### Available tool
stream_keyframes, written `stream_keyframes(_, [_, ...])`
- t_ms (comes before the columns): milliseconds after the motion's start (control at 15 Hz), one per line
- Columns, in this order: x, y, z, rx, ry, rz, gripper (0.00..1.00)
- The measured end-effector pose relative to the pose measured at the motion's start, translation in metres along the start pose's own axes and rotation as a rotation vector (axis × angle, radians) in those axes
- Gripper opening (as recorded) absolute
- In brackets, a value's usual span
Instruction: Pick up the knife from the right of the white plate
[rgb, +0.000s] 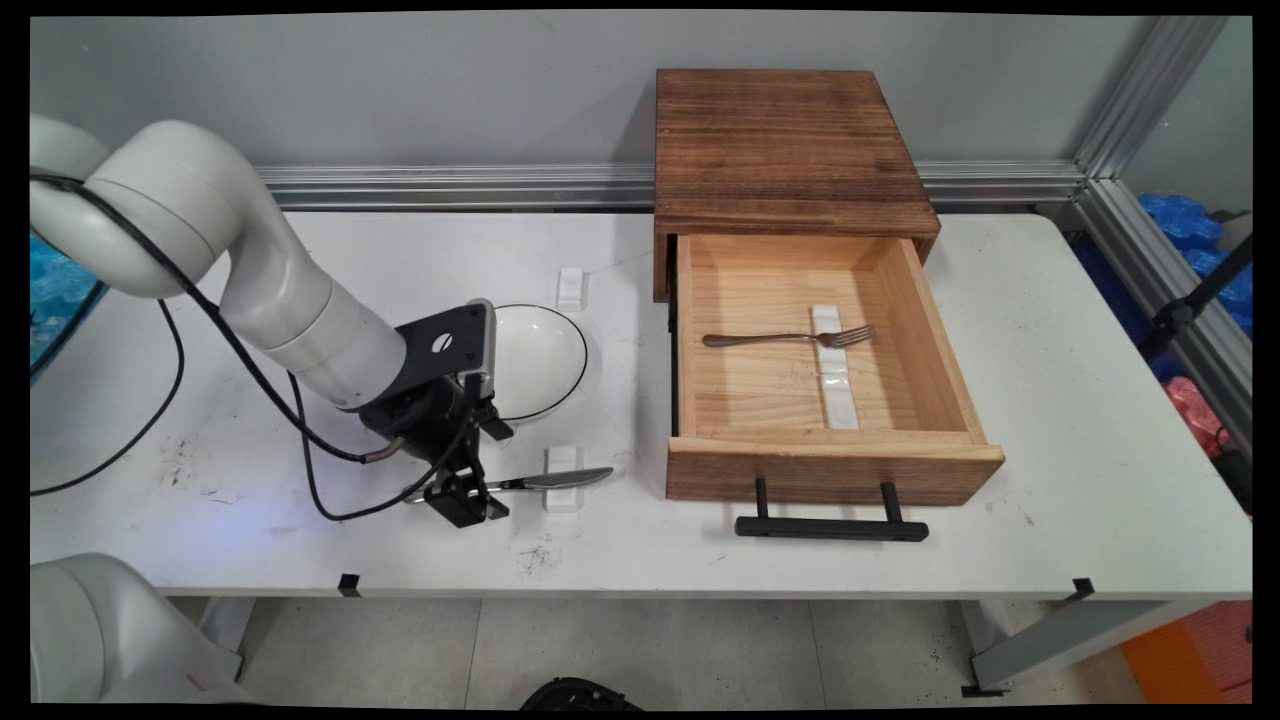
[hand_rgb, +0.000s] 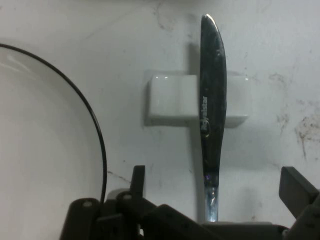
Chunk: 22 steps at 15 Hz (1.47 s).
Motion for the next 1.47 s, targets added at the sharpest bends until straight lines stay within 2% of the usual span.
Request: stream_keyframes(1467, [-0.005, -0.009, 0.013, -0.007, -0.011, 0.044, 1.0])
